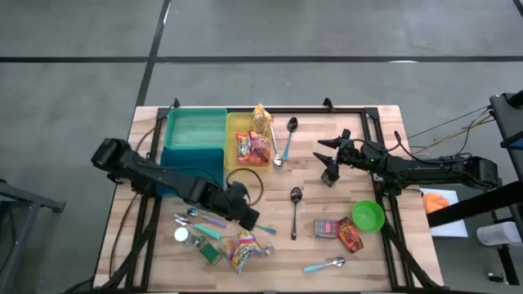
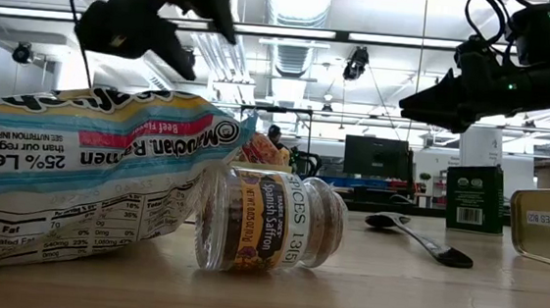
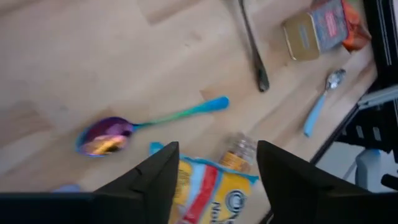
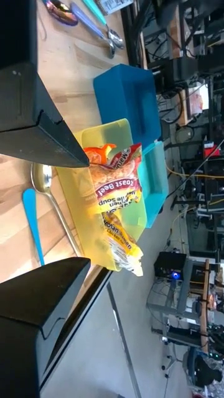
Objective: Pick & Place Food Item
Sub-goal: Put the blue noodle pack into the yellow bin
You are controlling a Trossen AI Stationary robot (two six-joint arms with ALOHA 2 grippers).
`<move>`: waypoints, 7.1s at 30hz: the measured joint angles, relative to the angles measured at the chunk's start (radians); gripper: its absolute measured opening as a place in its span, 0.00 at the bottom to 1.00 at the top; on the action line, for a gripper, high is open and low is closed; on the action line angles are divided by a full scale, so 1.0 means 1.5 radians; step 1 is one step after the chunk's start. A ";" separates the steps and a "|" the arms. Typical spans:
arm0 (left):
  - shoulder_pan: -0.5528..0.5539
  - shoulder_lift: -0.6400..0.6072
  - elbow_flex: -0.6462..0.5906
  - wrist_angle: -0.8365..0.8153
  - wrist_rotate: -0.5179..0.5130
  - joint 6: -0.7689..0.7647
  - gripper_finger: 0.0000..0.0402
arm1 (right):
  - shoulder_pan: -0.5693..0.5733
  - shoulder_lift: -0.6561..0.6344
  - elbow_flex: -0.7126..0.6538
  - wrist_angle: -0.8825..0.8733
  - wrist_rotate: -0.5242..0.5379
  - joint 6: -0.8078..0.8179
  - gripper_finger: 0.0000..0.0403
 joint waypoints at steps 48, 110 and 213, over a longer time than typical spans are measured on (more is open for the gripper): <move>-0.070 0.198 0.156 0.021 0.142 0.267 0.70 | 0.000 -0.001 0.000 0.000 0.000 0.000 0.61; -0.116 0.204 0.008 0.184 -0.026 0.669 0.70 | 0.000 -0.001 -0.001 0.000 0.000 0.000 0.61; -0.099 0.203 0.008 0.157 -0.073 0.628 0.02 | 0.000 -0.001 0.000 0.000 0.000 0.000 0.61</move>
